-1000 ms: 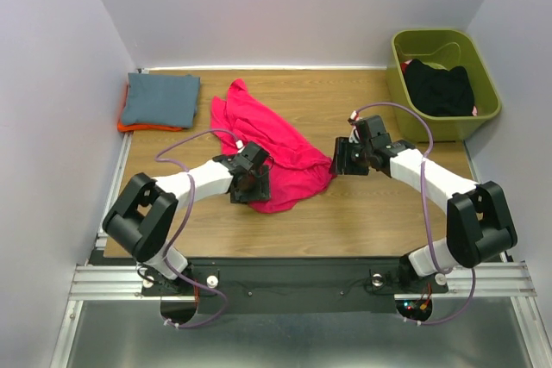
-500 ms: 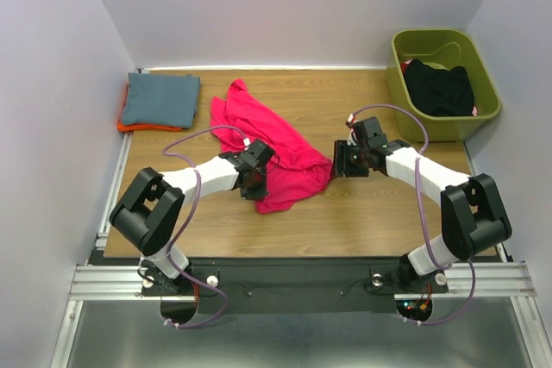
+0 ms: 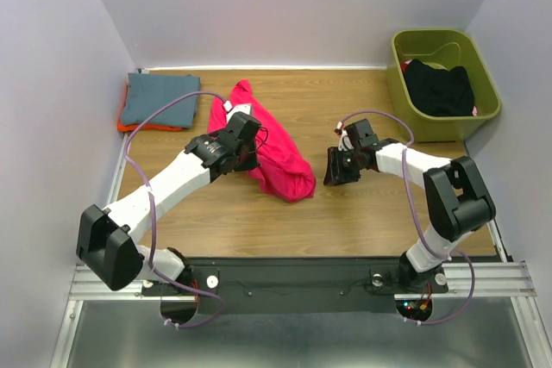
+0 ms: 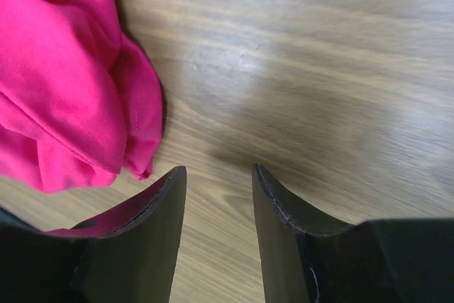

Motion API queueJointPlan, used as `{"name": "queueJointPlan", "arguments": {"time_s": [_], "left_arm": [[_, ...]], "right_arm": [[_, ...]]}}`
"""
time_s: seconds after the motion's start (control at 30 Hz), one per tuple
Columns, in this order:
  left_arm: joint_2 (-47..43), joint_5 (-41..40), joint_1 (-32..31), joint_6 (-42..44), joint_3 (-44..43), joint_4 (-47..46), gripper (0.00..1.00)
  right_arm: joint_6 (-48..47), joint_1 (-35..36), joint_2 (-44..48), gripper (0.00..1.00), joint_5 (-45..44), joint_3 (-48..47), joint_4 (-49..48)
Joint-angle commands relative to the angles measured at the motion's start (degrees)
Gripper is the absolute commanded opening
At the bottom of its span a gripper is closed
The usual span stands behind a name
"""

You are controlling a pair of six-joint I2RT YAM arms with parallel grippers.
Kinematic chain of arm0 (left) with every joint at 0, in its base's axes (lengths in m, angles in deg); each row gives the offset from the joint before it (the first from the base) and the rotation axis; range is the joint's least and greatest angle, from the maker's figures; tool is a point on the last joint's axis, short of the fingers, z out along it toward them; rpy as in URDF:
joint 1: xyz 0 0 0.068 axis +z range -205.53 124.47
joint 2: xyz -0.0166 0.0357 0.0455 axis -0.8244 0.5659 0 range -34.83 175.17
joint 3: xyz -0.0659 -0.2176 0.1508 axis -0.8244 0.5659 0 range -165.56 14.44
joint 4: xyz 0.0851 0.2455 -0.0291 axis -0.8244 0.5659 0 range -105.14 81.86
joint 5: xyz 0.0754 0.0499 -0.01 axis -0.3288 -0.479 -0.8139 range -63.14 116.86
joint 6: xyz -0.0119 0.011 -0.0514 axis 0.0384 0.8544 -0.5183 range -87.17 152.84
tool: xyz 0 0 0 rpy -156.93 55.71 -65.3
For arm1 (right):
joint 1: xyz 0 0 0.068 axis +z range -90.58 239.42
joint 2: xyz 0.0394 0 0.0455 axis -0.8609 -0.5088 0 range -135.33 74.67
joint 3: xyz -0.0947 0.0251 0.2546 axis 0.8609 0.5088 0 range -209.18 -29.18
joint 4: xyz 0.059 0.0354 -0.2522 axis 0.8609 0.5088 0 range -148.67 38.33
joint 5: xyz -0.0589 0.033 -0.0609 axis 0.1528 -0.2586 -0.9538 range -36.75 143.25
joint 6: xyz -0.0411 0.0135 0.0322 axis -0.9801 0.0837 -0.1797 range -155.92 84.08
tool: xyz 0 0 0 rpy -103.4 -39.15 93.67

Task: Fold and stack the t-shirts
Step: Move the tshirt to the center of the board, then flatten the tshirt out

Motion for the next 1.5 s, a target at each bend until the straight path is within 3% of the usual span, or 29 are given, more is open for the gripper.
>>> {"name": "queueJointPlan", "arguments": {"time_s": [0.0,0.23,0.57,0.73,0.97,1.07,1.23,1.37,1.47], "left_arm": [[0.2,0.0,0.0,0.3,-0.1,1.8,0.00],[0.8,-0.2,0.0,1.0,-2.9,1.9,0.00],[0.9,0.9,0.0,0.7,-1.1,1.4,0.00],[0.1,1.1,0.0,0.3,-0.1,1.1,0.00],[-0.2,0.5,0.0,0.3,1.0,1.1,0.00],[-0.3,0.3,0.0,0.3,1.8,0.8,0.00],[-0.3,-2.2,0.1,0.3,4.2,0.8,0.00],[-0.6,-1.8,1.4,0.6,7.2,0.1,0.00],[-1.8,-1.7,3.3,1.0,9.8,-0.4,0.00]], "right_arm": [[-1.1,-0.2,-1.6,0.48,6.1,-3.0,-2.6],[-0.1,1.8,-4.6,0.48,11.7,-3.8,-4.0],[0.2,5.1,2.6,0.53,4.8,-8.8,-4.6],[-0.8,8.3,-3.2,0.59,2.9,-13.2,-3.5],[-2.8,11.7,-9.9,0.59,-2.1,-17.7,-0.8],[-3.7,11.9,-11.2,0.49,-4.8,-18.6,0.7],[-4.6,11.9,-8.9,0.01,-12.9,-19.0,2.4],[-3.7,8.4,-3.6,0.01,-20.6,-19.0,3.7],[1.2,-2.6,2.8,0.01,-20.5,-15.9,4.2]]}}
